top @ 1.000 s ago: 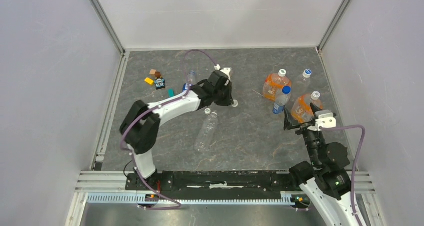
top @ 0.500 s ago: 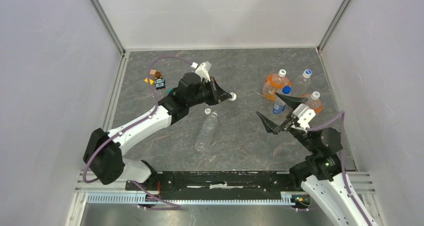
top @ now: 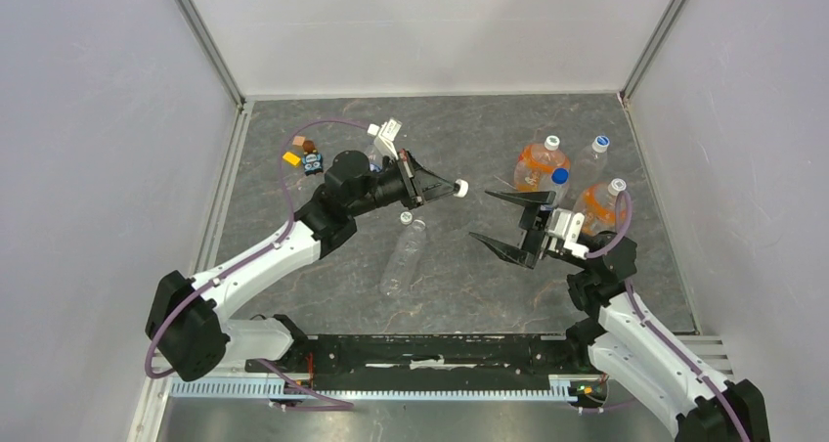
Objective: Screw on the bottle caps
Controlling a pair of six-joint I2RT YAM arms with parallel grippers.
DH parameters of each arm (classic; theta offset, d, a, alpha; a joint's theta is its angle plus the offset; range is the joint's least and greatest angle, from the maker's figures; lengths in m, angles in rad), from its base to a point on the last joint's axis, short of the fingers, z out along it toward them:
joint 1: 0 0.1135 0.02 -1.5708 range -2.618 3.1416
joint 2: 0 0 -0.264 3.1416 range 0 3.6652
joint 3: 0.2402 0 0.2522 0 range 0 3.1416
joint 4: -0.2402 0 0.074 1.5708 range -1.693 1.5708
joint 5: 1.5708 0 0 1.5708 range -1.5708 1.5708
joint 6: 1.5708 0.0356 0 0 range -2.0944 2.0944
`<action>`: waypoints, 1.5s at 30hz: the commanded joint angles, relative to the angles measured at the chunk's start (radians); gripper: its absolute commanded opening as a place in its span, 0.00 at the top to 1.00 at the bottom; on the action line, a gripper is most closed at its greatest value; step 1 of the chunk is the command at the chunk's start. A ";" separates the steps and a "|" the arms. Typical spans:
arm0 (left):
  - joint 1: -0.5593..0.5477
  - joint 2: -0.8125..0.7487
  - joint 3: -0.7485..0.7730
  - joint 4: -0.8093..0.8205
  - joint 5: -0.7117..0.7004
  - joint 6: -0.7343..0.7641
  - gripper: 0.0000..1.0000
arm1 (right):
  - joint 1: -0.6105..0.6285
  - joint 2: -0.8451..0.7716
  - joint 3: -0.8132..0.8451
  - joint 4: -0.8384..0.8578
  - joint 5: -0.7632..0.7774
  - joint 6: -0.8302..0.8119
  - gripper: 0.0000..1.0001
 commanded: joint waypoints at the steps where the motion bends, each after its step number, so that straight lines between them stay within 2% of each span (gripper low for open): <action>1: -0.004 -0.020 -0.015 0.143 0.104 -0.124 0.98 | 0.003 0.042 0.054 0.181 -0.058 0.032 0.21; 9: -0.009 -0.037 -0.017 0.191 0.133 -0.165 0.98 | 0.003 0.077 0.068 0.217 0.002 0.034 0.32; 14: -0.018 -0.040 -0.020 0.208 0.137 -0.177 0.98 | 0.003 0.108 0.083 0.247 0.020 0.041 0.35; 27: -0.041 -0.016 -0.008 0.256 0.162 -0.200 0.98 | 0.003 0.188 0.112 0.344 -0.014 0.101 0.40; 39: -0.055 -0.003 -0.005 0.280 0.170 -0.210 0.98 | 0.004 0.216 0.130 0.397 -0.056 0.155 0.52; 45: -0.058 0.000 -0.004 0.280 0.169 -0.210 0.98 | 0.003 0.225 0.132 0.424 -0.065 0.176 0.55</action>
